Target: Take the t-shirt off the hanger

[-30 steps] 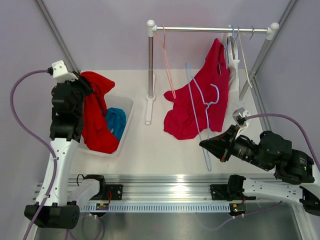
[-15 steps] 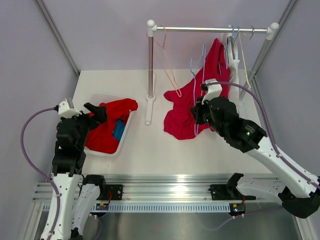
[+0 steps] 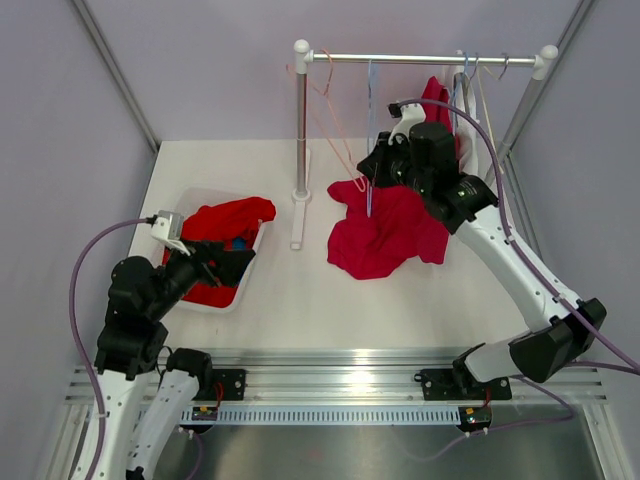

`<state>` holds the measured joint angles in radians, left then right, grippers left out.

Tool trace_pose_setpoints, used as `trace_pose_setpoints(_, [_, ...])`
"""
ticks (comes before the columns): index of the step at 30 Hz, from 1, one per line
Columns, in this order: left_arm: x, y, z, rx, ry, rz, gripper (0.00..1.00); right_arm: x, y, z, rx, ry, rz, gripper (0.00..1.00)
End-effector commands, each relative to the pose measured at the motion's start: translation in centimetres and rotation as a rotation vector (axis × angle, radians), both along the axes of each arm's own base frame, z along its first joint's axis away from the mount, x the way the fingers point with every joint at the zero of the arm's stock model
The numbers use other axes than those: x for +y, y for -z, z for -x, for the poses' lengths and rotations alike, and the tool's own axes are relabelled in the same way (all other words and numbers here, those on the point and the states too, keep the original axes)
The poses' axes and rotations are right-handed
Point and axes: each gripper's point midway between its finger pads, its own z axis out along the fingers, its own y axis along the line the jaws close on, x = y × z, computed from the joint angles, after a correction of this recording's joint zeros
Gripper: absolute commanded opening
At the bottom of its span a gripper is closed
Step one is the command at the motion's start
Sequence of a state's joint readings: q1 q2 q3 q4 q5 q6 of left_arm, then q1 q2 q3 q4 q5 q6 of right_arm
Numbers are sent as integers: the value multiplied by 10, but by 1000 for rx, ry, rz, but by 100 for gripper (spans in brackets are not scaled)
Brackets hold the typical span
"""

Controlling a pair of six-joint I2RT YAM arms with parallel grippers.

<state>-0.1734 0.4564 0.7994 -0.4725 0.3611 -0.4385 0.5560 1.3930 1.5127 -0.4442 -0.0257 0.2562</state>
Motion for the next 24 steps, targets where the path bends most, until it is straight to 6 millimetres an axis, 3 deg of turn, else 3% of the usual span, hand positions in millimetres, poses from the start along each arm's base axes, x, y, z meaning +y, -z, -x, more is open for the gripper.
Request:
trace_pose_setpoints(1, [-28,-12,30,-89,223,-24,99,7,-39,-15,-65,-83,-98,0])
trace_pose_setpoints(10, [-41,6,42,-114,318,-68,99,16,-32,-28,8,-237,-140,0])
trace_pose_setpoints(18, [-49,15,53,-121,393,-58,99,22,-36,-54,16,-224,-157,0])
trace_pose_setpoints(24, [-49,14,55,-132,398,-61,99,16,-11,-78,70,-156,-140,0])
